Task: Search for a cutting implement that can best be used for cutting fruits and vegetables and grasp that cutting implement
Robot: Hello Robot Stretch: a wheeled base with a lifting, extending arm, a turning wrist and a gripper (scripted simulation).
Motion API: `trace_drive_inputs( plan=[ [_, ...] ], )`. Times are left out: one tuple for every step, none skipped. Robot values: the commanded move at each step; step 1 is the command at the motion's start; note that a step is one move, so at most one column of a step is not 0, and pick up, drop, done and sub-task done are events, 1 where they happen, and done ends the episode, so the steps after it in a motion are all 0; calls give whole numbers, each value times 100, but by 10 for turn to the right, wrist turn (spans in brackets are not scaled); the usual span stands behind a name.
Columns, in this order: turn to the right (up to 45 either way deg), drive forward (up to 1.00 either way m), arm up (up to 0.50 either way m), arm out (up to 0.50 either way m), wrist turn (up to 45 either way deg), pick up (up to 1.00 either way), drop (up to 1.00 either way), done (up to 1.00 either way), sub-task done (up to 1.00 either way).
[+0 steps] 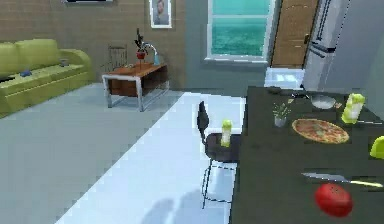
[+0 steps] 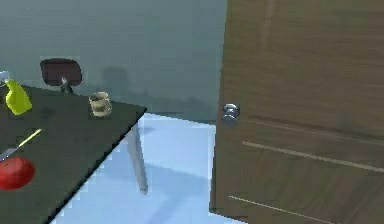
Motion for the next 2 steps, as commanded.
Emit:
trace_drive_inputs(
  plan=[
    [450, 0, 0, 0, 0, 0, 0, 0, 0],
    [210, 0, 0, 0, 0, 0, 0, 0, 0]
  ],
)
